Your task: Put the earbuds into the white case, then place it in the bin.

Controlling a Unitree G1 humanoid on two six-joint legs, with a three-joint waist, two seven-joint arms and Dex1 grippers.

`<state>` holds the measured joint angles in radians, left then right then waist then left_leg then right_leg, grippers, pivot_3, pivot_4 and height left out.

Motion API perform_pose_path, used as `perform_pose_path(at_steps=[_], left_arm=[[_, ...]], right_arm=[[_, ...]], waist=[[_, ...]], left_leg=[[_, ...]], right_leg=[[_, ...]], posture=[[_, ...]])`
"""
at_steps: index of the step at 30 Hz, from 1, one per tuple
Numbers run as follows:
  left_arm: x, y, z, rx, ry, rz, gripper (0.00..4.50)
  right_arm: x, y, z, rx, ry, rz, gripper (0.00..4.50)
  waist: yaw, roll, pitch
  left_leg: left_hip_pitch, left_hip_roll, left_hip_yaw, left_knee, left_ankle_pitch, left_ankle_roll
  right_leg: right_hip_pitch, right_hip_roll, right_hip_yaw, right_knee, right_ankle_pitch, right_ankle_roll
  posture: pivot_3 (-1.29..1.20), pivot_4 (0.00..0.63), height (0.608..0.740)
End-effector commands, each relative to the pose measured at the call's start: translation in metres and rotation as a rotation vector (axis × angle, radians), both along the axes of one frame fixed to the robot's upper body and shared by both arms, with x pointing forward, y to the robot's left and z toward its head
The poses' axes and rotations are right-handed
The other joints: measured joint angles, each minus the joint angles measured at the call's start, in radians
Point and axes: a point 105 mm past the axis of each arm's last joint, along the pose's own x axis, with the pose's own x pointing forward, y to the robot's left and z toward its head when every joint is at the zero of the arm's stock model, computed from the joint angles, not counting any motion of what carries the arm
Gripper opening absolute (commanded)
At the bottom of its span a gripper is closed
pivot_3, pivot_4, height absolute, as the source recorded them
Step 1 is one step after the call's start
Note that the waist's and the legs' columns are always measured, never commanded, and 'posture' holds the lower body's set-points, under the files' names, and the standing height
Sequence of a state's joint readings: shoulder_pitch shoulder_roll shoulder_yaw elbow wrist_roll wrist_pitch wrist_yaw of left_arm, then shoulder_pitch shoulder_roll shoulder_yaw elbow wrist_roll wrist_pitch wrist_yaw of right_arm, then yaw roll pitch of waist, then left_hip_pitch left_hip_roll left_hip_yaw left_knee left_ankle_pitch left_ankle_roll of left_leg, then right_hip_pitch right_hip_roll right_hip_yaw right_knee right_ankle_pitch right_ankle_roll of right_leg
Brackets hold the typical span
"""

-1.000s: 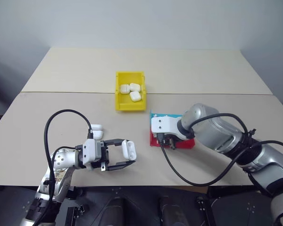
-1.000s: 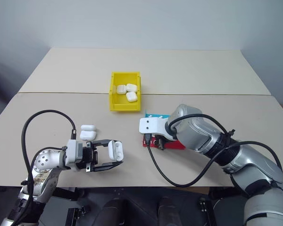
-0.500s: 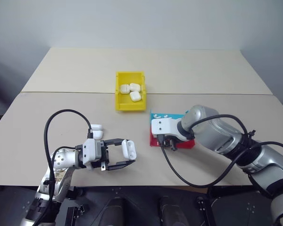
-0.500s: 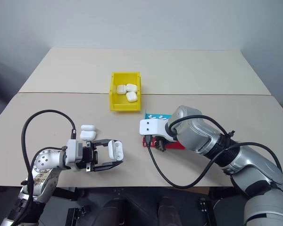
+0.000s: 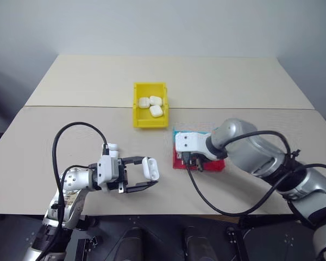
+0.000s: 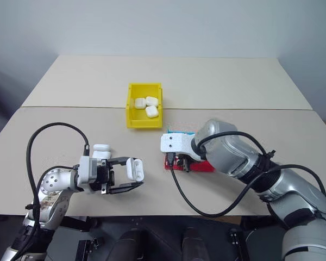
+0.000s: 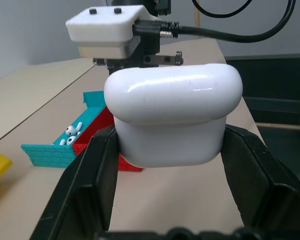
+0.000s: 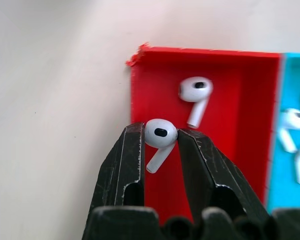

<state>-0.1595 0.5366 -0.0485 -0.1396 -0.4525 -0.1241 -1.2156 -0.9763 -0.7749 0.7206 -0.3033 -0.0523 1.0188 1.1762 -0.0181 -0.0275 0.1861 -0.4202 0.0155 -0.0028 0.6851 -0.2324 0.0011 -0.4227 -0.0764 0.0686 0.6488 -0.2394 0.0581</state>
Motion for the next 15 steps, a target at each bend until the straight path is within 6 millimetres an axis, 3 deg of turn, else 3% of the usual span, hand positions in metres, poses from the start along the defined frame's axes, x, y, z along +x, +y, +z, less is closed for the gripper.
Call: perform_pose_path(at_steps=[1, 3, 8, 11, 15], left_arm=[[-0.002, -0.007, 0.016, -0.05, -0.029, -0.036, 2.76], [-0.001, -0.01, 0.023, -0.08, -0.03, -0.045, 2.76], [0.0, -0.044, 0.083, -0.263, -0.025, -0.149, 2.76], [-0.002, -0.056, 0.097, -0.274, -0.02, -0.215, 2.76], [-0.007, -0.066, 0.099, -0.214, -0.005, -0.299, 2.76]], right_arm=[[-0.003, -0.005, 0.037, 0.101, -0.074, -0.028, 1.25], [-0.004, -0.014, 0.053, 0.164, -0.094, -0.072, 1.25], [-0.016, -0.048, 0.117, 0.512, -0.209, -0.081, 1.25], [-0.035, -0.056, 0.138, 0.708, -0.252, 0.041, 1.25], [-0.054, -0.062, 0.161, 0.927, -0.327, 0.176, 1.25]], waist=[[0.0, 0.0, 0.0], [0.003, 0.0, 0.0], [0.019, -0.001, 0.0], [0.016, -0.001, -0.001], [-0.005, -0.001, -0.001]], left_leg=[[0.0, 0.0, 0.0, 0.0, 0.0, 0.0], [0.0, 0.0, 0.0, 0.0, 0.0, 0.0], [-0.002, -0.001, -0.002, 0.001, 0.0, 0.0], [-0.002, -0.001, -0.002, 0.001, 0.0, 0.0], [-0.001, -0.001, -0.001, 0.001, 0.0, 0.0]], right_leg=[[0.0, 0.0, 0.0, 0.0, 0.0, 0.0], [0.0, 0.0, 0.0, 0.0, 0.0, 0.0], [0.001, 0.0, -0.002, -0.002, 0.001, 0.002], [0.003, 0.0, -0.002, -0.003, 0.001, 0.002], [0.002, 0.001, 0.0, -0.001, 0.001, 0.002]], posture=[[0.0, 0.15, 0.74], [0.0, 0.15, 0.74], [0.0, 0.15, 0.74], [0.0, 0.15, 0.74], [0.0, 0.15, 0.74]])
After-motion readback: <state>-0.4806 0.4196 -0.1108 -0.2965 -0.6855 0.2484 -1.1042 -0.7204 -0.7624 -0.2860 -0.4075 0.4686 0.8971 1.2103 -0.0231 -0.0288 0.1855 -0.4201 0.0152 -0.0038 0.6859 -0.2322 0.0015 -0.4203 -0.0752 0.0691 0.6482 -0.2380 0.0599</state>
